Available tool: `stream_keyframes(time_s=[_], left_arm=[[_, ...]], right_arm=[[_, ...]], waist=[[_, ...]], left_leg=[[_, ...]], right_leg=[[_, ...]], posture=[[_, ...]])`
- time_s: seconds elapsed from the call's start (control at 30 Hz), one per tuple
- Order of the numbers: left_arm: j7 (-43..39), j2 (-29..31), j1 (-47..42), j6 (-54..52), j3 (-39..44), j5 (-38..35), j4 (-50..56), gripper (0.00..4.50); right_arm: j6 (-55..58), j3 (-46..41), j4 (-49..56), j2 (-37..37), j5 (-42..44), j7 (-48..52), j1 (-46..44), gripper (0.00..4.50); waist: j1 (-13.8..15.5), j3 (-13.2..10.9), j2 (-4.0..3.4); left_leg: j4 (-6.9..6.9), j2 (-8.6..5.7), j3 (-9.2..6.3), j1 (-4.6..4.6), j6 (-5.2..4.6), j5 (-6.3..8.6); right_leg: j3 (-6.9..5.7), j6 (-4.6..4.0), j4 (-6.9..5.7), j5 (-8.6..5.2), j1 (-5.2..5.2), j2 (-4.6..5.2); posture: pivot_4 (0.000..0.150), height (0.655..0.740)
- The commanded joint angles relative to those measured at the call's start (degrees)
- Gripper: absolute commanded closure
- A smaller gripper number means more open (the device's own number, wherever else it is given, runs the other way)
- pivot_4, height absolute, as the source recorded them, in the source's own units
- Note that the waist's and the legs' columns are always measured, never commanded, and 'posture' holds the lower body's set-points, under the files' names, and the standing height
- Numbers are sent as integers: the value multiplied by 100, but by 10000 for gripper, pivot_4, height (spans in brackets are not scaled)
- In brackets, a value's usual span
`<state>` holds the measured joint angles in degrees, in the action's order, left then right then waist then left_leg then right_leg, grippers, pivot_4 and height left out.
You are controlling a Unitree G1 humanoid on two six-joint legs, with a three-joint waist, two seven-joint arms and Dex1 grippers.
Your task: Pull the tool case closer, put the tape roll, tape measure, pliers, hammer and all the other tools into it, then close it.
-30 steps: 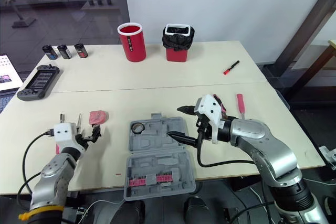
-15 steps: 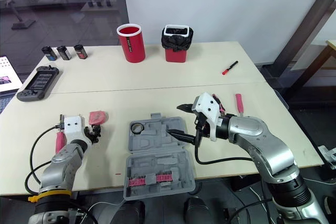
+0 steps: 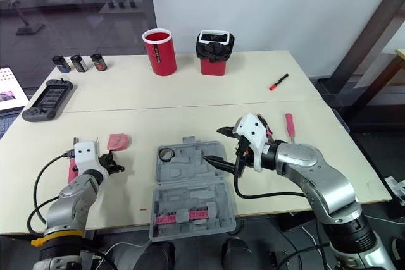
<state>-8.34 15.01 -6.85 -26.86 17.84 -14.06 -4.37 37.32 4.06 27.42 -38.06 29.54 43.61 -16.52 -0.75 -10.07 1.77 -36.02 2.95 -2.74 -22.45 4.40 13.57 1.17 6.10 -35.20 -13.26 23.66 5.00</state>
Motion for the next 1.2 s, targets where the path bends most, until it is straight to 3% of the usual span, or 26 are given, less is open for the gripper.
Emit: stream_keyframes(time_s=[0.03, 0.33, 0.6, 0.77, 1.1, 1.2], left_arm=[[-682, 222, 624, -101, -252, -170, 553, 44271], [-2099, 1209, 2457, 49, -412, -288, 1660, 44271], [-3472, 2139, 3769, 654, -225, -440, 2026, 44271], [-4087, 2437, 4037, 793, -183, -697, 2159, 44271], [-4225, 2651, 3909, 979, -82, -464, 1814, 44271], [-4383, 2670, 3774, 895, 126, -815, 1983, 35040]], right_arm=[[37, -267, 334, -73, 132, -27, -13, 0], [166, -460, 472, -333, 347, 177, 40, 0], [174, -537, 318, -449, 300, 207, 49, 0], [187, -585, 279, -484, 302, 198, 17, 0], [141, -633, 258, -499, 264, 170, 128, 0], [101, -627, 213, -494, 241, 174, 133, 0]], waist=[[-12, -1, -2], [-33, -8, -14], [-36, -9, -16], [-22, -12, -20], [-22, -13, -17], [-12, -14, -17]], left_leg=[[2, 0, 0, -1, 0, 0], [10, 2, 3, -7, 0, 5], [10, 2, 75, -41, -17, 28], [1, 2, 77, -93, -26, 32], [-9, 2, 77, -93, -28, 33], [-8, 2, 76, -93, -29, 33]], right_leg=[[0, 0, 1, 0, 2, 0], [0, 0, 11, -3, 39, 6], [2, -4, 19, -1, 84, 45], [2, -4, 18, -1, 131, 44], [1, -4, 15, 0, 129, 43], [1, -4, 10, 0, 130, 42]], posture=[[1500, 7387], [1500, 7387], [1500, 7387], [1500, 7387], [1500, 7387], [1500, 7387]])
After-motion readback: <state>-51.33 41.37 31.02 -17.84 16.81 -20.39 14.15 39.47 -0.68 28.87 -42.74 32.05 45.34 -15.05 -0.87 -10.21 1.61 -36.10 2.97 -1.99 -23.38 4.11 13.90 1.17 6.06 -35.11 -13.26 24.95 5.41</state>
